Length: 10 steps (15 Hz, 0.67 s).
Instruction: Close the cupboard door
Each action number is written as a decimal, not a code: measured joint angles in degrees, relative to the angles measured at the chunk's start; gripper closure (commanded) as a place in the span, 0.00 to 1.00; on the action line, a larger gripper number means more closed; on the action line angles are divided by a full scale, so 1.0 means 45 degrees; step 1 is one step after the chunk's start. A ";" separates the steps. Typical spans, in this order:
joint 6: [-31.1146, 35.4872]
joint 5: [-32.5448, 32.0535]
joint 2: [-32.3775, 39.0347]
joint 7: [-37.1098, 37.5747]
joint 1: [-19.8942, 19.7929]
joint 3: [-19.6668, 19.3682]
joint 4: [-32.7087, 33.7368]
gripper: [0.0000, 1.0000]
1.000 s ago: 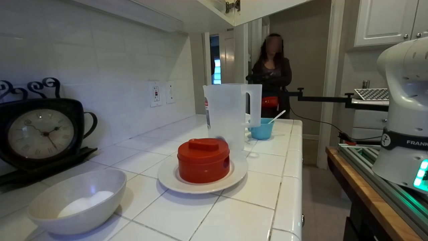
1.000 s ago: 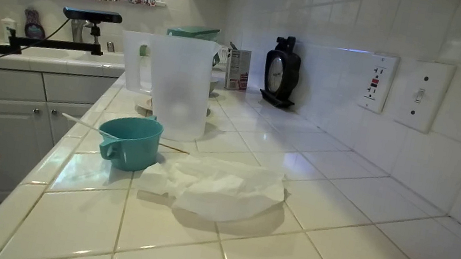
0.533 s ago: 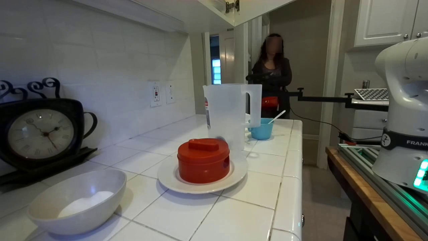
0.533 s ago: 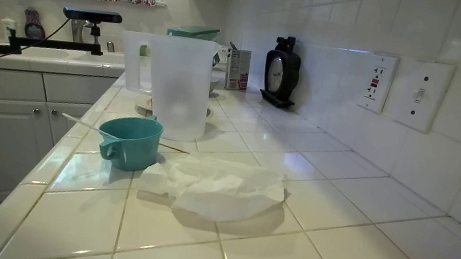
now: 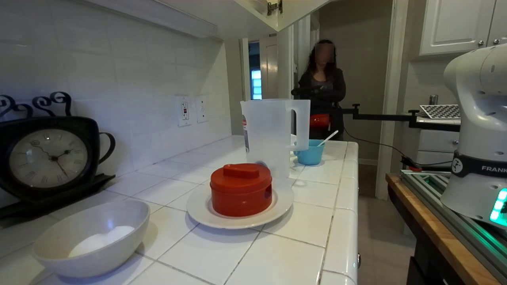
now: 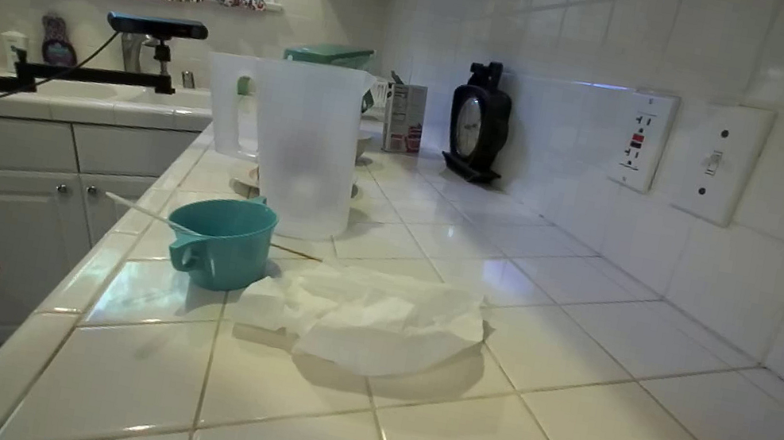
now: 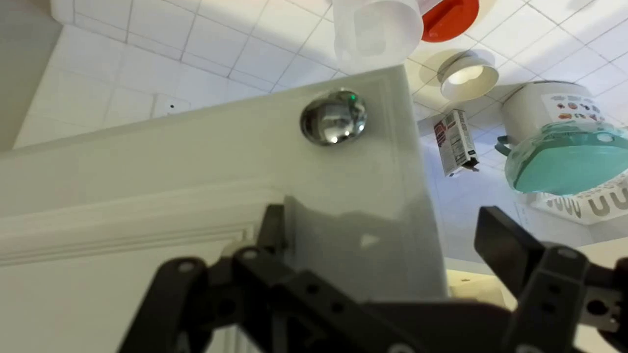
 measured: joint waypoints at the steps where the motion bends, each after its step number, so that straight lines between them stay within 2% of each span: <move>1: 0.0311 0.0074 0.0165 0.0006 -0.0005 -0.0004 0.0000 0.00; 10: 0.2209 0.1152 0.1569 0.0014 0.0001 0.0217 -0.0022 0.00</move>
